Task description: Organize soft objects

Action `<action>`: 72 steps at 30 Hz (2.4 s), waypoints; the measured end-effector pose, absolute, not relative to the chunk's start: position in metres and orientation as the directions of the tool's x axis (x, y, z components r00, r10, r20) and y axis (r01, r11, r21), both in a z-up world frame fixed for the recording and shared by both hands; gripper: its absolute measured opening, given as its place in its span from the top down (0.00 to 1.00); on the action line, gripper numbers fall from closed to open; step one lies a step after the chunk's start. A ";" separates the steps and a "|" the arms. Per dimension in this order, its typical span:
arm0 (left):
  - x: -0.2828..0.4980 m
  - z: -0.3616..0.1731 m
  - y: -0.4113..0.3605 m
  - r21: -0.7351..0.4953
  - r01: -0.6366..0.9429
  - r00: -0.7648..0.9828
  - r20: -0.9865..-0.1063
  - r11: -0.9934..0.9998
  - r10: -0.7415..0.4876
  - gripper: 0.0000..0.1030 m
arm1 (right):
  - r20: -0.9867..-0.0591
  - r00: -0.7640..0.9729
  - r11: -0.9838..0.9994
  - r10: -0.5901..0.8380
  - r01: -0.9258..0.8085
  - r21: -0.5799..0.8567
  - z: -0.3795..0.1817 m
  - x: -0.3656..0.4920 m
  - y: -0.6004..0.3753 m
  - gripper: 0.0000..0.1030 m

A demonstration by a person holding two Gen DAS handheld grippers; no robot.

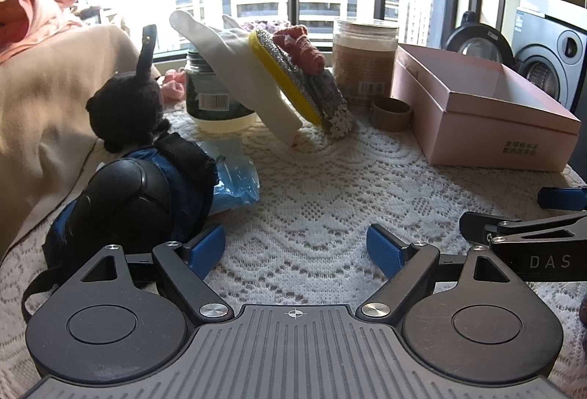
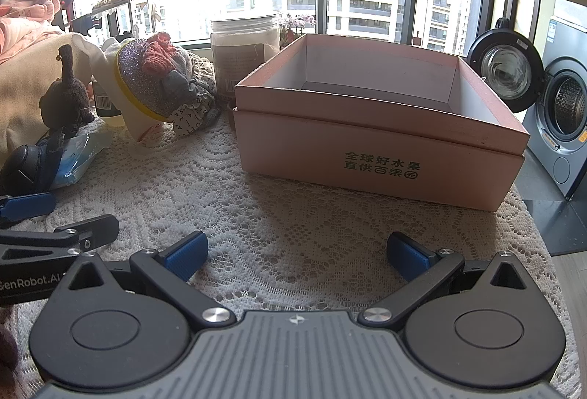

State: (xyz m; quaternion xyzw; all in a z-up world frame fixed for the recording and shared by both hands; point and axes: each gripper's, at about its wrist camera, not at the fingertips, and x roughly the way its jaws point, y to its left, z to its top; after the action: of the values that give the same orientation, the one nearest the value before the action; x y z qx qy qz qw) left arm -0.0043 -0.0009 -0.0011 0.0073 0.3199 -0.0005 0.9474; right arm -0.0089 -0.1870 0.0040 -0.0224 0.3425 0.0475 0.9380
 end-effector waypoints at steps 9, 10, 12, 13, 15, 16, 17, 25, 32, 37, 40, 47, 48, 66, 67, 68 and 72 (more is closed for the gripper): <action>-0.004 -0.001 -0.001 0.014 0.006 0.795 -0.606 1.000 0.004 0.13 | -0.645 0.761 0.994 0.074 -0.105 -0.009 0.004 -0.009 -0.187 0.00; -0.004 -0.001 -0.001 0.015 0.007 0.794 -0.608 1.000 0.003 0.13 | -0.645 0.761 0.994 0.074 -0.105 -0.010 0.004 -0.009 -0.187 0.00; -0.002 0.000 -0.001 0.016 0.012 0.791 -0.612 1.000 0.000 0.13 | -0.645 0.761 0.994 0.074 -0.105 -0.009 0.004 -0.009 -0.187 0.00; -0.001 0.000 -0.001 0.016 0.015 0.788 -0.615 1.000 -0.002 0.13 | -0.645 0.761 0.994 0.074 -0.105 -0.009 0.004 -0.009 -0.187 0.00; 0.001 0.000 -0.001 0.016 0.018 0.785 -0.619 1.000 -0.004 0.13 | -0.645 0.761 0.994 0.074 -0.105 -0.009 0.004 -0.009 -0.187 0.00; 0.002 0.001 -0.002 0.017 0.019 0.785 -0.620 1.000 -0.005 0.13 | -0.645 0.761 0.994 0.074 -0.105 -0.009 0.004 -0.009 -0.187 0.00; 0.001 0.000 -0.001 0.017 0.019 0.785 -0.620 1.000 -0.005 0.13 | -0.645 0.761 0.994 0.074 -0.105 -0.009 0.004 -0.009 -0.187 0.00; 0.001 0.000 -0.001 0.016 0.020 0.785 -0.620 1.000 -0.005 0.13 | -0.645 0.761 0.994 0.074 -0.105 -0.009 0.004 -0.009 -0.187 0.00; 0.001 0.000 -0.002 0.015 0.019 0.785 -0.619 1.000 -0.005 0.13 | -0.645 0.761 0.994 0.074 -0.105 -0.009 0.004 -0.009 -0.187 0.00; 0.000 0.004 0.000 0.013 0.064 0.769 -0.638 0.998 -0.041 0.14 | -0.656 0.751 0.994 0.080 -0.112 -0.007 0.006 -0.010 -0.190 0.00; -0.001 0.012 0.011 -0.040 0.179 0.726 -0.669 0.983 -0.160 0.22 | -0.710 0.699 0.992 0.085 -0.122 -0.002 0.010 0.000 -0.190 0.00; -0.024 0.052 0.079 0.006 0.165 0.821 -0.555 0.986 -0.134 0.47 | -0.722 0.687 0.992 0.077 -0.124 -0.011 0.009 0.001 -0.188 0.00; -0.023 0.054 0.092 0.029 0.128 0.835 -0.543 0.991 -0.092 0.48 | -0.717 0.693 0.992 0.078 -0.124 -0.012 0.009 0.000 -0.188 0.00; 0.014 0.018 0.111 0.055 0.254 0.742 -0.652 0.966 -0.158 0.22 | -0.712 0.696 0.989 0.094 -0.150 -0.016 0.010 0.000 -0.189 0.00; 0.012 0.019 0.113 0.053 0.256 0.743 -0.650 0.965 -0.161 0.22 | -0.714 0.694 0.988 0.095 -0.154 -0.018 0.010 0.001 -0.188 0.00; 0.011 0.018 0.114 0.056 0.259 0.746 -0.645 0.964 -0.163 0.22 | -0.716 0.691 0.987 0.095 -0.157 -0.021 0.011 0.002 -0.187 0.00; -0.002 0.022 0.125 -0.001 0.250 0.752 -0.630 0.968 -0.195 0.24 | -0.729 0.678 0.976 0.089 -0.204 -0.071 0.021 0.007 -0.169 0.03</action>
State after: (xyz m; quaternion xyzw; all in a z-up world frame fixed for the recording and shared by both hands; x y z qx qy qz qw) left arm -0.0025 0.1253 0.0218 0.0419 0.3314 -0.1189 0.9350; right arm 0.0069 -0.1694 0.0211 -0.0733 0.3930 0.0804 0.9131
